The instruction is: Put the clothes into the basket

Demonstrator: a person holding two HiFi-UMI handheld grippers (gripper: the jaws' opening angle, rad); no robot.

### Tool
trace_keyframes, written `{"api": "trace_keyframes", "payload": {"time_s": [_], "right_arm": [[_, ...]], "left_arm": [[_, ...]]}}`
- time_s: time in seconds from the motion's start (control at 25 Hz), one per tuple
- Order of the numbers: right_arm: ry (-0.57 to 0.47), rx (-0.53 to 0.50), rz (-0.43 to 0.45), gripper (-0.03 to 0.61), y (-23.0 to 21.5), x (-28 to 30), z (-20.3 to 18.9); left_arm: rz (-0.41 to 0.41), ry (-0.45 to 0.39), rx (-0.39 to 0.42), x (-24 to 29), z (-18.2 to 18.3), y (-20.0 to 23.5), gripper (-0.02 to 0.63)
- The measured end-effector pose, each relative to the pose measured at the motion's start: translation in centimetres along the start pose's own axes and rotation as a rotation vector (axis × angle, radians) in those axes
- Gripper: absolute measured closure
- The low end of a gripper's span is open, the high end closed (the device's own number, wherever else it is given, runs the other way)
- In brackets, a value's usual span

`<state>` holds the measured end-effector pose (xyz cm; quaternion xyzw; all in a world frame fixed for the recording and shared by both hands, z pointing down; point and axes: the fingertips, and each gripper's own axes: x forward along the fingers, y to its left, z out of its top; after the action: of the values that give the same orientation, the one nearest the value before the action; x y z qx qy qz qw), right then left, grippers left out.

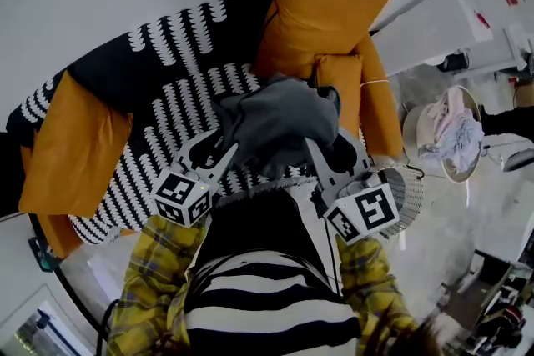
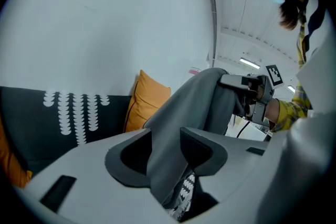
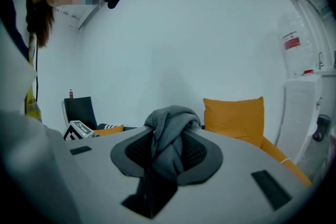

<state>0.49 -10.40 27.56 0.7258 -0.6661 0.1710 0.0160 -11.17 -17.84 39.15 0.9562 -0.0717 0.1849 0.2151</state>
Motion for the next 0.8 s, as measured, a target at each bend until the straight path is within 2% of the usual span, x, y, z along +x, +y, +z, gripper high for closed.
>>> {"api": "trace_keyframes", "payload": {"time_s": [0.12, 0.24, 0.48, 0.8], "right_arm": [[-0.049, 0.023, -0.087, 0.456, -1.2, -2.3, 1.1], [-0.109, 0.037, -0.182, 0.456, -2.9, -5.3, 2.1], [-0.223, 0.073, -0.362, 0.456, -7.6, -13.5, 4.0], [-0.279, 0.063, -0.537, 0.456, -14.1, -26.1, 4.5]], "left_arm": [[-0.087, 0.018, 0.038, 1.8, 1.0, -2.4, 0.436], [-0.202, 0.047, 0.113, 4.3, 1.8, -6.0, 0.436], [-0.373, 0.099, 0.211, 9.1, 2.5, -13.3, 0.436], [-0.511, 0.128, 0.257, 14.8, 0.8, -25.3, 0.436]]}}
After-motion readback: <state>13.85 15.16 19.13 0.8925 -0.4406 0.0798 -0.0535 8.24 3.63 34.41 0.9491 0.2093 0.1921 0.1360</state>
